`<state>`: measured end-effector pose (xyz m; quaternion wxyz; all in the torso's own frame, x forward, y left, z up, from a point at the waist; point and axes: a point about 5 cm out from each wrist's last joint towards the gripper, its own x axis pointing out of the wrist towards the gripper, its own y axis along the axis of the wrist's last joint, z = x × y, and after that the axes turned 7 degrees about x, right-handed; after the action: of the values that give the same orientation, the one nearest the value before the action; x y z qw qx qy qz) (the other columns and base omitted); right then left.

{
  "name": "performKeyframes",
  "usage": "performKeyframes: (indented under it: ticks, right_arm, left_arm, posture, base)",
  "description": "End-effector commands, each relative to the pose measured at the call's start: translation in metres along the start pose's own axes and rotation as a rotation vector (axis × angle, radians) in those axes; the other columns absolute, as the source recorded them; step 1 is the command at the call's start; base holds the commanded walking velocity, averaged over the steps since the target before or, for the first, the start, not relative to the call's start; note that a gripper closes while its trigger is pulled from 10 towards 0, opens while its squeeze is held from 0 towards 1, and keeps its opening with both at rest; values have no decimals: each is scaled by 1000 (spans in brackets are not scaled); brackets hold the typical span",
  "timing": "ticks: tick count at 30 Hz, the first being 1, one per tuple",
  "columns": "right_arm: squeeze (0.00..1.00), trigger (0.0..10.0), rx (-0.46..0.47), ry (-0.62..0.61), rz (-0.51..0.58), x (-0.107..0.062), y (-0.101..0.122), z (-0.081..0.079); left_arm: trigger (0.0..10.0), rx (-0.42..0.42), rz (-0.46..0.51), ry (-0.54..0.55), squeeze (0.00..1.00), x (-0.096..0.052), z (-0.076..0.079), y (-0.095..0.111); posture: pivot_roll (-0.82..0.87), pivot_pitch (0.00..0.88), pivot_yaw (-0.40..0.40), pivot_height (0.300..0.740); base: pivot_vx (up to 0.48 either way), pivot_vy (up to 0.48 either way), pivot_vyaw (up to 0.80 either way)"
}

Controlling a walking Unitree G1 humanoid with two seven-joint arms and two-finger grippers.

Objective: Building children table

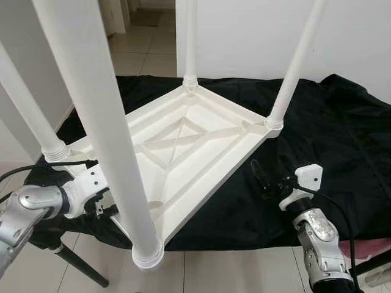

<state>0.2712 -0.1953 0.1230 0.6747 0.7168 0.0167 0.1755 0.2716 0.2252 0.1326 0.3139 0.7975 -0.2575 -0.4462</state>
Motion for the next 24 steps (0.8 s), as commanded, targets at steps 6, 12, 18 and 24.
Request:
performKeyframes:
  ticks: [6, 12, 18, 24]
  right_arm:
    - [0, 10000, 7, 0, -7, 0, -2, -4]
    - [0, 10000, 37, 6, 11, 8, -2, -14]
    - [0, 10000, 32, 15, 8, 8, -2, -15]
    - [0, 10000, 27, 19, 8, 7, -1, -15]
  left_arm:
    - [10000, 18, 16, -368, 0, 0, 15, -1]
    - [10000, 7, 5, -308, 0, 11, 11, -5]
    - [10000, 51, -8, -260, 0, 20, 0, -4]
    - [10000, 63, -13, -266, 0, 24, -2, -3]
  posture:
    - [22, 34, 13, 740]
    - [17, 36, 15, 740]
    - [11, 46, 19, 740]
    - [7, 50, 22, 740]
  base:
    - [0, 0, 0]
    - [0, 0, 0]
    - [0, 0, 0]
    - [0, 0, 0]
